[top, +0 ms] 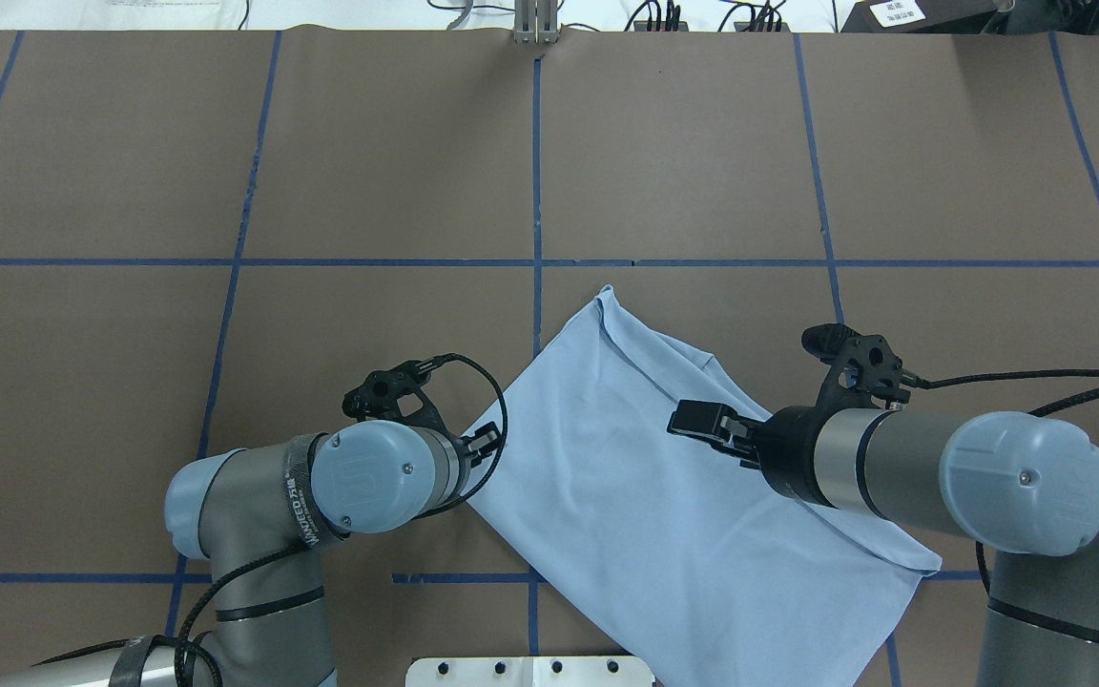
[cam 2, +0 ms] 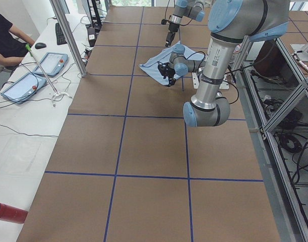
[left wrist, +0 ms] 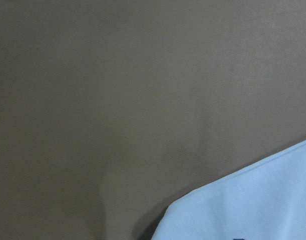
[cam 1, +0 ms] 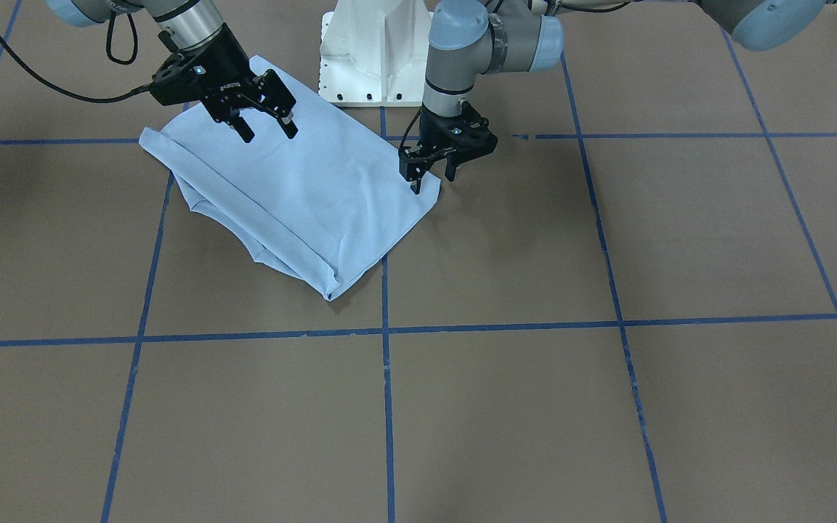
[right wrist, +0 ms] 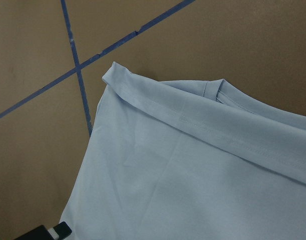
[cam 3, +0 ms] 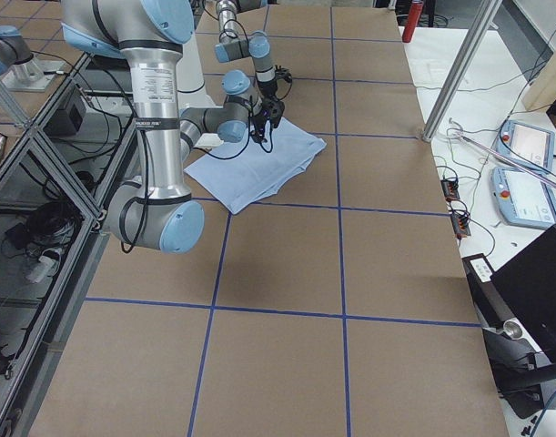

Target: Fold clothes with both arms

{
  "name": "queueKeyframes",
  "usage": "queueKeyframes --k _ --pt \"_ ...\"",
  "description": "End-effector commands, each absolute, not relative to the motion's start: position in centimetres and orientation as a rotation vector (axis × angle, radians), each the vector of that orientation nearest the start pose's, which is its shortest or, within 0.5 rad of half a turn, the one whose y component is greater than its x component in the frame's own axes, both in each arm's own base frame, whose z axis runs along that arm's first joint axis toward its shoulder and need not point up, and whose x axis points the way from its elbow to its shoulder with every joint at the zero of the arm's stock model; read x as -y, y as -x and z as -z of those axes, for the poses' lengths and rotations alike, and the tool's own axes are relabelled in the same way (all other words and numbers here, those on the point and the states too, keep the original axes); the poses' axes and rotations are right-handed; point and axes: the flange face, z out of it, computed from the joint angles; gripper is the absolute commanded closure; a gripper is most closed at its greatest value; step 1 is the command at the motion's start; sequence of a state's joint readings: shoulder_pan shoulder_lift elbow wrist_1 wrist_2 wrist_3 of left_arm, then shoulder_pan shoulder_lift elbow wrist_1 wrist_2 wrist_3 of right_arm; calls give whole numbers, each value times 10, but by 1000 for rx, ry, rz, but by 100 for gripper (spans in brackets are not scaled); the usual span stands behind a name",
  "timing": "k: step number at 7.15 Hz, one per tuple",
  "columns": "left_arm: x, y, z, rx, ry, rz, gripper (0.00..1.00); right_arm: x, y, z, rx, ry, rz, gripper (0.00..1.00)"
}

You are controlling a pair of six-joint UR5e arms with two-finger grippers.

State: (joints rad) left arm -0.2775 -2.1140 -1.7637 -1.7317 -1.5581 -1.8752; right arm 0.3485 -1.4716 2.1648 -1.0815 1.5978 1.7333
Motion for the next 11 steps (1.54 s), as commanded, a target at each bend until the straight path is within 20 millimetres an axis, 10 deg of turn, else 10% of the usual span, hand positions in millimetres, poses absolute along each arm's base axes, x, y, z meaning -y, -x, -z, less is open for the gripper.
queueKeyframes --k 1,5,8,11 --pt "307 -590 -251 -900 -1 547 23 285 401 -280 1191 -87 -434 0" --pt "307 -591 -250 -897 2 544 35 285 401 -280 1191 -88 -435 0" --pt "304 -591 -246 -866 5 535 100 285 401 -281 1186 -88 -434 0" --pt "298 -581 -213 -869 20 471 100 284 402 -280 1184 -86 -431 0"
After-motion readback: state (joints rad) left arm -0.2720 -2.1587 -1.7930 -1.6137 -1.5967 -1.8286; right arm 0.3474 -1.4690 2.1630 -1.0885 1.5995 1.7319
